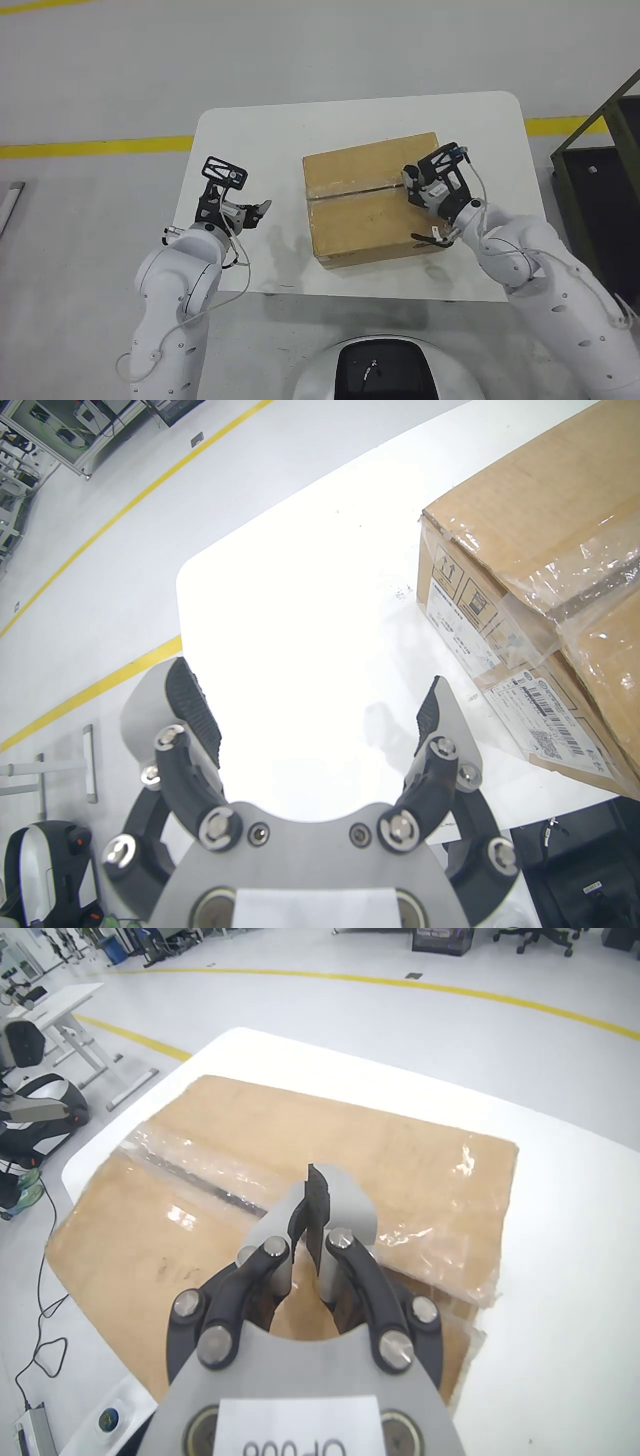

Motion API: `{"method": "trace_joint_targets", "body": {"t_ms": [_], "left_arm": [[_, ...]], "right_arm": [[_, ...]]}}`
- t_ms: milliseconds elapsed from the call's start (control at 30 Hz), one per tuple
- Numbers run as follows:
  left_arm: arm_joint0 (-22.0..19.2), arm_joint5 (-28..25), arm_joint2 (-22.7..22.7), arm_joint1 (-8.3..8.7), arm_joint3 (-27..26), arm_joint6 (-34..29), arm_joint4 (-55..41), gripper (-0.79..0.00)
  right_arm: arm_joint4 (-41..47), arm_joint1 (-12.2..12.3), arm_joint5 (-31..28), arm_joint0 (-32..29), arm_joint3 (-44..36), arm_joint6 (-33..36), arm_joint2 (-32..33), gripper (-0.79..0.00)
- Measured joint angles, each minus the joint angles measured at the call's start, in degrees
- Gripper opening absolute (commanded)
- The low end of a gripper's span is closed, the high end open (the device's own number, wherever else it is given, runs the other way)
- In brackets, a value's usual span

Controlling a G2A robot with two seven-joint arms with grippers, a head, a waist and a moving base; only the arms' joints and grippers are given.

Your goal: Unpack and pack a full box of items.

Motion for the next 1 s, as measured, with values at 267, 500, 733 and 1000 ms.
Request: {"method": "trace_joint_targets", "body": {"t_ms": [267,500,733,1000], "left_arm": [[0.0,0.0,0.0,0.00,0.0,0.0,0.0,0.000],[0.0,0.0,0.0,0.00,0.0,0.0,0.0,0.000],[0.0,0.0,0.0,0.00,0.0,0.0,0.0,0.000],[0.0,0.0,0.0,0.00,0.0,0.0,0.0,0.000]], "right_arm": [[1.9,-0.2,1.4,-0.6,-1.7,-0.5,1.3,-0.785],[0.9,0.1,2.9,-1.6,-6.4,-0.3,4.5,-0.785],[-1.7,0.3,1.5,-3.1,-2.5,1.7,4.2,-0.785],[-0.3,0.2,2.6,-3.1,-6.1,0.8,6.0,-0.785]]}}
